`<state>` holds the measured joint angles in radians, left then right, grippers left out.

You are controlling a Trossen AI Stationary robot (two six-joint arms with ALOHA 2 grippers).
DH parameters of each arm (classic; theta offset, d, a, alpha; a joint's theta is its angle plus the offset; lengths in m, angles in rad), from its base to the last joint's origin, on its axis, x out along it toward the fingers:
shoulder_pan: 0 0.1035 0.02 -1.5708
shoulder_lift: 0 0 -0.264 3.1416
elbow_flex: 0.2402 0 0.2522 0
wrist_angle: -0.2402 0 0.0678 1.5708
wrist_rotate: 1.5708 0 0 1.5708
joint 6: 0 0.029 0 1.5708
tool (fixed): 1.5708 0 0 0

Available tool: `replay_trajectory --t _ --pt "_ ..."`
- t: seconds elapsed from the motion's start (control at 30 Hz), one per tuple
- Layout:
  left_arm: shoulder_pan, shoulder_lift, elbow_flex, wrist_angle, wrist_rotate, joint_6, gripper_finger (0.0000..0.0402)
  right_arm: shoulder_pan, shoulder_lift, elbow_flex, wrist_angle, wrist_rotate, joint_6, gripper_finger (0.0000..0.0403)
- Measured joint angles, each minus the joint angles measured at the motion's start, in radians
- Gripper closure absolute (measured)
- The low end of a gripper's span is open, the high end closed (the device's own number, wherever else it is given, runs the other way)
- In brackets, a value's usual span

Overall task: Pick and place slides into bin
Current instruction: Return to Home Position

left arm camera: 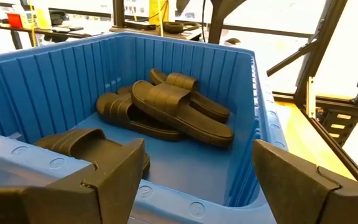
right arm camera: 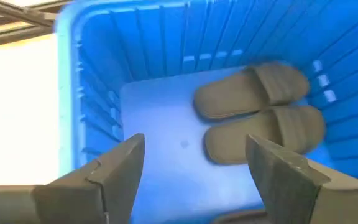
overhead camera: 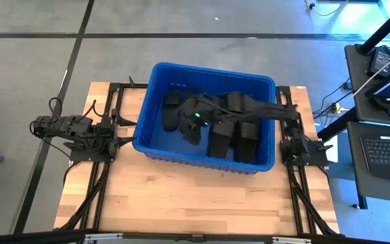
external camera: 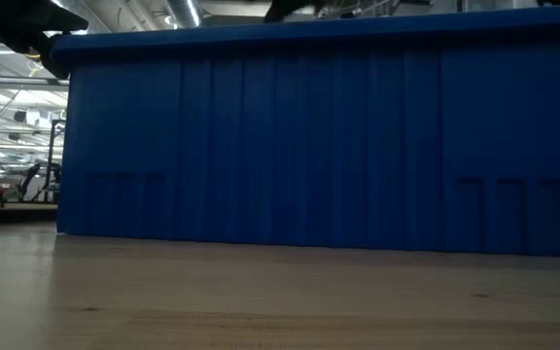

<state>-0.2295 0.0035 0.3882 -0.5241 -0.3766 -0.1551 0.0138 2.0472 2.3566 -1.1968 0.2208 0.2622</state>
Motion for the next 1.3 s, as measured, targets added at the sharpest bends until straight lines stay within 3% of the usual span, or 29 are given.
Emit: replay_trajectory --t 0.23,0.43,0.57,0.73,0.83,1.07,1.17,1.3 --pt "0.0 0.0 0.009 0.008 -0.008 0.007 0.0111 0.123 -0.122 0.0 -0.165 0.149 0.007 0.0125" --pt "0.0 0.0 0.07 0.009 -0.156 0.024 0.0111 0.2 -0.225 -0.055 -0.259 0.38 0.074 0.0125" --pt "0.0 0.0 0.095 0.011 -0.283 0.082 0.0111 0.24 -0.351 -0.205 -0.232 0.487 0.078 0.0125" --pt "0.0 0.0 0.098 0.015 -0.421 0.087 0.0111 0.202 -0.588 -0.557 0.004 0.581 0.001 0.0125" --pt "0.0 0.0 0.098 0.016 -0.479 0.087 0.0111 0.119 -0.743 -0.798 0.198 0.54 -0.1 0.0125" --pt "0.0 0.0 0.098 0.017 -0.527 0.085 0.0111 -0.174 -1.115 -1.231 0.641 0.177 -0.348 0.0125" --pt "0.0 0.0 0.098 0.018 -0.553 0.083 0.0111 -0.306 -1.267 -1.368 0.761 0.022 -0.396 0.0125" --pt "0.0 0.0 0.098 0.02 -0.598 0.079 0.0111 -0.434 -1.444 -1.512 0.796 -0.081 -0.398 0.0125"
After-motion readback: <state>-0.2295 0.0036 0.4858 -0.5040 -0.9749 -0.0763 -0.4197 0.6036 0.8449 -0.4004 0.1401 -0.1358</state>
